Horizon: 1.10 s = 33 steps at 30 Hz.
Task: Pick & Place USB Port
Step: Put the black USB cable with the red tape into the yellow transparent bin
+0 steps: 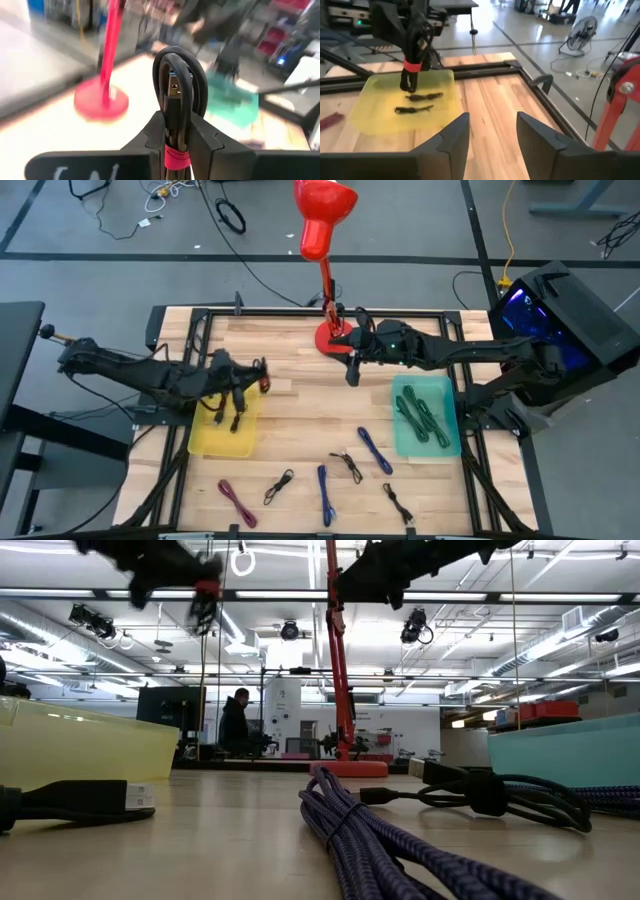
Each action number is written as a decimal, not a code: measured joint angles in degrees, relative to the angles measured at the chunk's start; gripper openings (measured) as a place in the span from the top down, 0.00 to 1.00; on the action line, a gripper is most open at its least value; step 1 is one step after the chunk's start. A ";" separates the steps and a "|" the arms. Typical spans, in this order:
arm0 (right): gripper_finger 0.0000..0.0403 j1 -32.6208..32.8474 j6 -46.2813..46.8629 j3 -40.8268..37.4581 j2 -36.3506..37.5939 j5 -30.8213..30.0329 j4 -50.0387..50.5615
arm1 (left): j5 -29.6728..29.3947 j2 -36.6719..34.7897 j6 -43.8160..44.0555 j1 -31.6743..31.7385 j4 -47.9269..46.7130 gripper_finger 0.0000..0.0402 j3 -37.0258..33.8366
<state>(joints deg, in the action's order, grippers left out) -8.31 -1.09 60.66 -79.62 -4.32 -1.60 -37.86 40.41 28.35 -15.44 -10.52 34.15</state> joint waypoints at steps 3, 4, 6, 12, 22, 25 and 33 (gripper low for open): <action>0.59 -0.40 0.23 0.00 0.84 0.26 0.69 | -1.67 -3.58 12.47 -2.89 -12.36 0.87 0.00; 0.59 -0.47 0.23 0.00 0.97 0.26 0.71 | -2.00 -4.44 16.70 -3.87 -16.24 0.87 0.00; 0.59 -0.51 0.01 0.00 0.97 0.26 0.82 | -1.99 -5.72 23.89 -5.57 -22.72 0.87 0.00; 0.59 -0.53 -0.25 0.00 1.01 0.26 1.44 | 2.04 -7.11 43.09 -9.78 -38.38 0.87 0.00; 0.59 -0.51 -0.88 0.00 1.01 0.24 1.32 | 16.68 -7.07 61.74 -11.83 -49.07 0.87 0.00; 0.59 -0.51 -0.88 0.00 1.01 0.24 1.39 | 19.89 -6.64 62.98 -11.83 -49.31 0.87 0.00; 0.59 -0.51 -0.91 0.00 1.01 0.26 1.67 | 19.89 -4.54 61.26 -11.81 -49.47 0.76 0.00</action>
<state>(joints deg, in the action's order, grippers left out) -8.82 -2.00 60.66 -78.61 -4.05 0.07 -17.97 35.87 89.61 -27.24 -59.99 34.15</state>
